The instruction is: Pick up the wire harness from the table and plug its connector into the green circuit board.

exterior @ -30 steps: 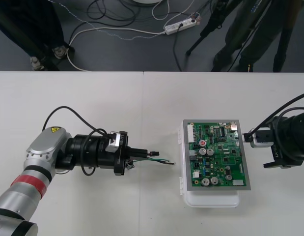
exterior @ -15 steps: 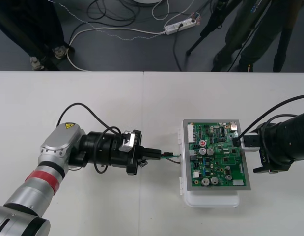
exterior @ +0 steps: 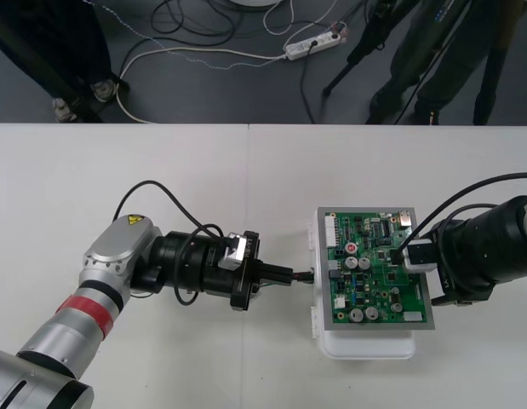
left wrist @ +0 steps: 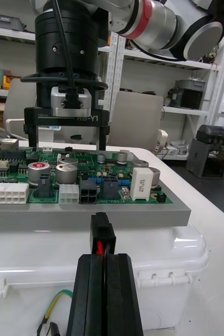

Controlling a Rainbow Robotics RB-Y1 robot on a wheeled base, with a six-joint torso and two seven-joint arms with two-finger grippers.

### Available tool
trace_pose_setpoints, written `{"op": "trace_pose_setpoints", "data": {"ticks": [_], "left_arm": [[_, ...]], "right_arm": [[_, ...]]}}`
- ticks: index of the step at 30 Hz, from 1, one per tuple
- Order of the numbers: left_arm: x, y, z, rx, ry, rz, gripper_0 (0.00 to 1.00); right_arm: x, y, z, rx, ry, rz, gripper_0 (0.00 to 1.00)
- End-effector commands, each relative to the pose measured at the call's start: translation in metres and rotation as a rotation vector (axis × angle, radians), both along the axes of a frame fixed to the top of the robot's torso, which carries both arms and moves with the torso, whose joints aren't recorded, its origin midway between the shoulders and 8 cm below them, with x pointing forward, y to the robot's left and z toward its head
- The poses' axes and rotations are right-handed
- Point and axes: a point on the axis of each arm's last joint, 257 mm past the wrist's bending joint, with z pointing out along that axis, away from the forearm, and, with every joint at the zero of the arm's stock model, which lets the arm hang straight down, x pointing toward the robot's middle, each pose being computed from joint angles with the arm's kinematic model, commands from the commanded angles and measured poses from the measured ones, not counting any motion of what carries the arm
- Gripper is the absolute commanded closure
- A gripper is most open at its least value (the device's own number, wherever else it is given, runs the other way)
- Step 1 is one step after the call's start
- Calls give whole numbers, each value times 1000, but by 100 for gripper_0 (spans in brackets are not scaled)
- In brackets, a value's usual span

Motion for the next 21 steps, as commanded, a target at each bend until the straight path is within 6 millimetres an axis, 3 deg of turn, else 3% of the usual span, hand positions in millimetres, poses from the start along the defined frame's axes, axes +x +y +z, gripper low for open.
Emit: {"op": "trace_pose_setpoints", "data": {"ticks": [1, 21], "left_arm": [[-8, -25, 27, -62, -118, -82, 100], [-8, -29, 33, -67, -117, -94, 100]], "right_arm": [[6, 16, 11, 11, -20, -11, 0], [3, 26, 10, 19, -14, 4, 0]]}}
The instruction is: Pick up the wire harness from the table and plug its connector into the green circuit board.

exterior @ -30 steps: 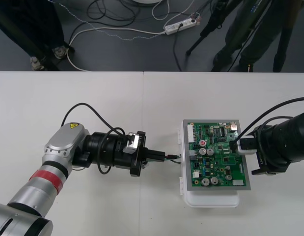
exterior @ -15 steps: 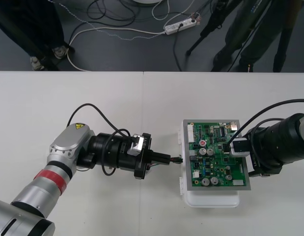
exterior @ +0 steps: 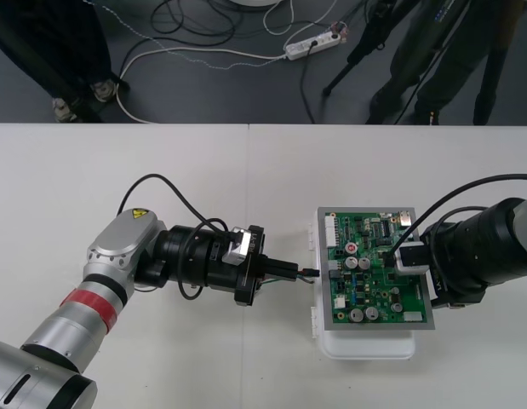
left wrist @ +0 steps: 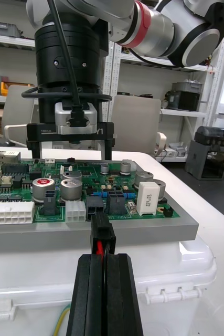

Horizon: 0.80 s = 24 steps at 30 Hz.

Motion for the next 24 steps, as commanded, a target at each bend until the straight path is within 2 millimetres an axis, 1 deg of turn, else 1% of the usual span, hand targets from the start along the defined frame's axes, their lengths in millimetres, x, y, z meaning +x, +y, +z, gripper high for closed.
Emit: {"op": "trace_pose_setpoints", "data": {"ticks": [1, 8, 18, 24], "left_arm": [[-12, -22, 22, -55, -96, -80, 100], [-17, -26, 24, -68, -82, -94, 100], [-16, -25, 25, -68, -74, -91, 100], [-13, -21, 25, -76, -59, -69, 100]], "right_arm": [[6, 18, 14, 15, -33, 7, 0], [6, 20, 14, 21, -33, 9, 0], [6, 22, 14, 24, -33, 10, 0], [6, 22, 14, 24, -33, 9, 0]]}}
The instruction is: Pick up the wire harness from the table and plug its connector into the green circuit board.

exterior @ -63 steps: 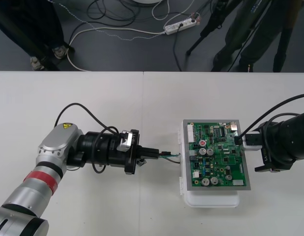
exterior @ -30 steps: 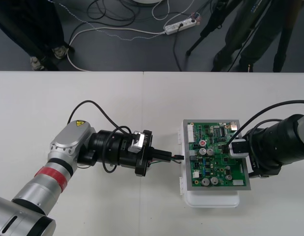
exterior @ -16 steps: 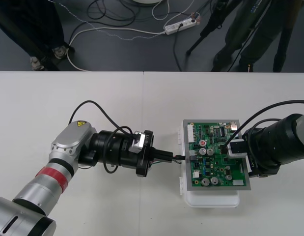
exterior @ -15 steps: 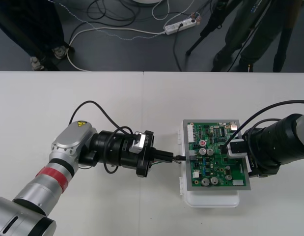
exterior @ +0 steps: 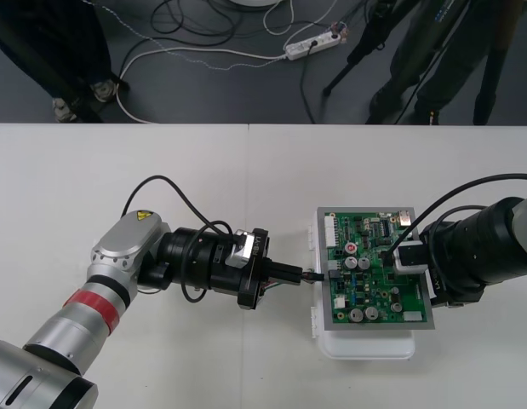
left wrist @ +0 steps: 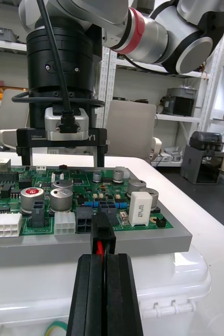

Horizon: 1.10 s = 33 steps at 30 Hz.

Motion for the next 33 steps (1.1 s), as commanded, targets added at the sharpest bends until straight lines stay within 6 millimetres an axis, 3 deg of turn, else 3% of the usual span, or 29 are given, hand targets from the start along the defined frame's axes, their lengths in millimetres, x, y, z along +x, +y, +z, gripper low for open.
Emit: {"op": "trace_pose_setpoints", "data": {"ticks": [1, 12, 33], "left_arm": [[-4, -15, 22, -61, -70, -42, 100], [5, -3, 15, -38, -71, 0, 100], [-2, -9, 14, -30, -29, -21, 100]], "right_arm": [[5, 19, 12, 22, -26, 5, 0], [5, 19, 12, 22, -25, 5, 0], [5, 19, 12, 21, -28, 6, 0]]}}
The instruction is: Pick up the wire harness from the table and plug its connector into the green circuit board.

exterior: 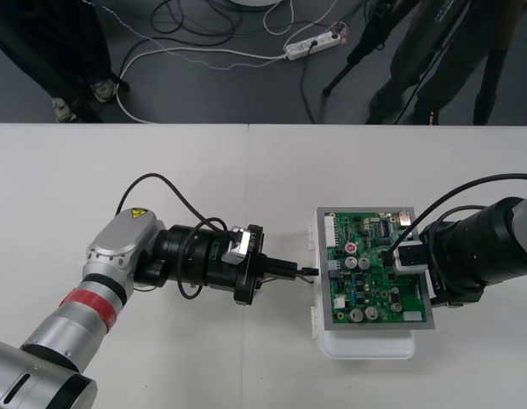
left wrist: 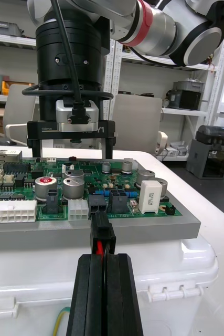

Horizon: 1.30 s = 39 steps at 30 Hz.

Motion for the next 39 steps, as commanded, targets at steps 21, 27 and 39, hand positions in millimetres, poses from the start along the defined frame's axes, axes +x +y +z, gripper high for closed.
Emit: {"op": "trace_pose_setpoints", "data": {"ticks": [21, 27, 39], "left_arm": [[-8, -26, 14, -41, 1, -28, 100], [-7, -32, 12, -39, 8, -13, 100], [-5, -37, 10, -32, 10, -1, 100]], "right_arm": [[5, 19, 12, 21, -26, 6, 0], [5, 18, 12, 20, -26, 4, 0], [5, 19, 12, 20, -28, 9, 0]]}}
